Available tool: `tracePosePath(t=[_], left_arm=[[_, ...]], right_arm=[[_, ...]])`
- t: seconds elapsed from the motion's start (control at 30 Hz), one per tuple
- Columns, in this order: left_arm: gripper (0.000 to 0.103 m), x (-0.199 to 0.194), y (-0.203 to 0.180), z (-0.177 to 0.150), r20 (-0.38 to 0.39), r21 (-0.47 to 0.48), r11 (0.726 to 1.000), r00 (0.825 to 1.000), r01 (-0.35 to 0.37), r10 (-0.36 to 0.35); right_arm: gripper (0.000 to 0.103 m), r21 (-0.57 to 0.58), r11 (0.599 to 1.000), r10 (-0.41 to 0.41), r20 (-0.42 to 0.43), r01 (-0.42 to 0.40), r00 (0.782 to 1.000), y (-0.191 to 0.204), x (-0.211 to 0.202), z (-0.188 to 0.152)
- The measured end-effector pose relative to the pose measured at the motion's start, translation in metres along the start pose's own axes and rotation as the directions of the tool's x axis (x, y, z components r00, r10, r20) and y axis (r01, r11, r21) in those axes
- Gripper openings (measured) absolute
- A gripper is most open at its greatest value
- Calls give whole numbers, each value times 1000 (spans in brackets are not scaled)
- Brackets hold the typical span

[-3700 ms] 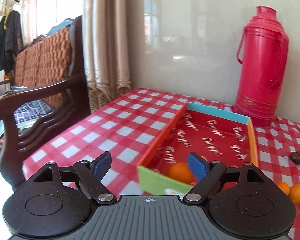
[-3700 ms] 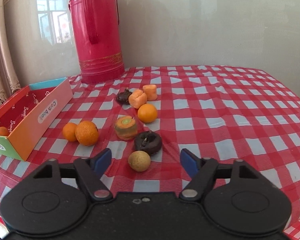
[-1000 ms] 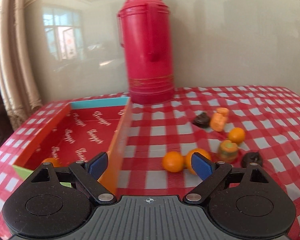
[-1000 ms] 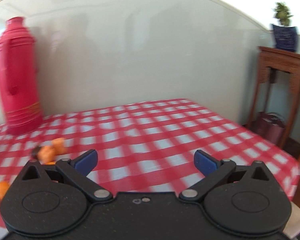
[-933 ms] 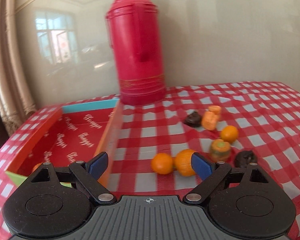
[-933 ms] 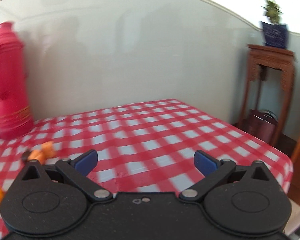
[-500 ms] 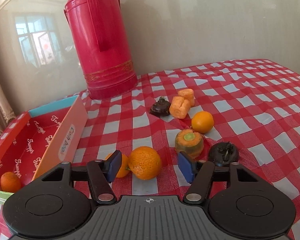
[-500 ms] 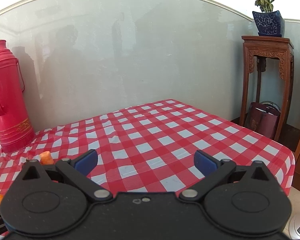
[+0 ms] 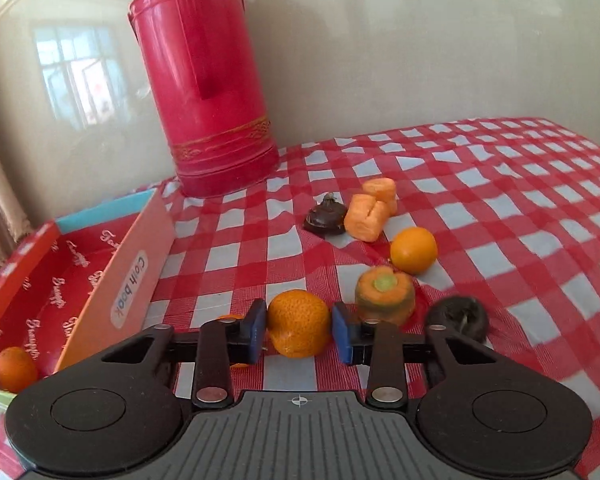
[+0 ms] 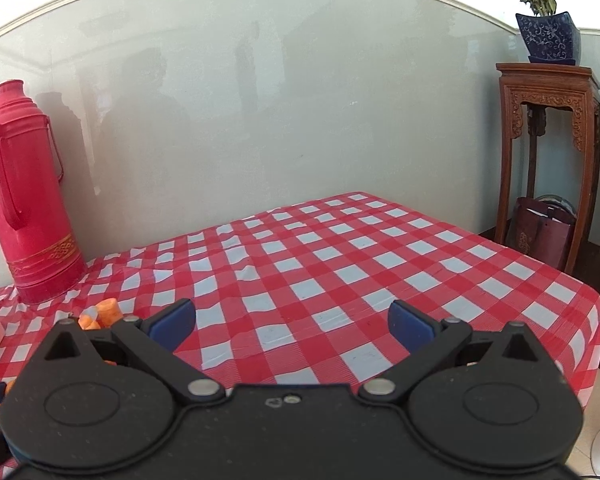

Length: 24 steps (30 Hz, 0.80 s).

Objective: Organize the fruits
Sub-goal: 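Grasp another orange with the left gripper, then place the orange in the red box and open the left gripper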

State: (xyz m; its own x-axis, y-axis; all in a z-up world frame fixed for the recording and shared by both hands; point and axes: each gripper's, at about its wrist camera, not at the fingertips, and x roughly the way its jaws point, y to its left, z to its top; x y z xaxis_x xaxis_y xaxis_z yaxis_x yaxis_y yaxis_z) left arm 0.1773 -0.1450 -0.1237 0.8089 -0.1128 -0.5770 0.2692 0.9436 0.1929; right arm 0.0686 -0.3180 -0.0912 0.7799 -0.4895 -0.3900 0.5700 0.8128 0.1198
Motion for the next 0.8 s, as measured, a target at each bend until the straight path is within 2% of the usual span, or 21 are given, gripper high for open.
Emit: tracePosePath(t=[0.17, 0.3, 0.37, 0.43, 0.53, 0.63, 0.7, 0.8], left_arm=[[36, 4, -1, -2, -17, -2, 1000, 1000, -12, 12], [34, 4, 9, -3, -22, -63, 998, 1000, 10, -12], [34, 0, 8, -4, -1, -61, 998, 1000, -5, 5], [34, -9, 5, -4, 62, -31, 999, 997, -44, 46], [34, -27, 3, -4, 167, 2, 992, 978, -124, 122], [34, -36, 20, -2, 210, -30, 979, 956, -203, 205], [34, -37, 38, 0, 207, -70, 962, 940, -263, 272], [34, -34, 72, 1, 157, -134, 936, 925, -327, 346]], right_arm=[[97, -6, 1000, 9, 9, -9, 1000, 2, -1, 0], [97, 8, 1000, 17, 5, -17, 1000, 0, 0, 0], [97, 10, 1000, 16, 9, -16, 1000, 0, -1, 1], [97, 11, 1000, 22, 12, -22, 1000, 1, -2, 1], [97, 10, 1000, 28, 15, -28, 1000, 3, -2, 1], [97, 8, 999, 39, 9, -39, 999, 7, -1, 0], [97, -1, 999, 48, 5, -48, 999, 12, -1, -1], [97, -13, 998, 66, -1, -66, 998, 20, 0, -2]])
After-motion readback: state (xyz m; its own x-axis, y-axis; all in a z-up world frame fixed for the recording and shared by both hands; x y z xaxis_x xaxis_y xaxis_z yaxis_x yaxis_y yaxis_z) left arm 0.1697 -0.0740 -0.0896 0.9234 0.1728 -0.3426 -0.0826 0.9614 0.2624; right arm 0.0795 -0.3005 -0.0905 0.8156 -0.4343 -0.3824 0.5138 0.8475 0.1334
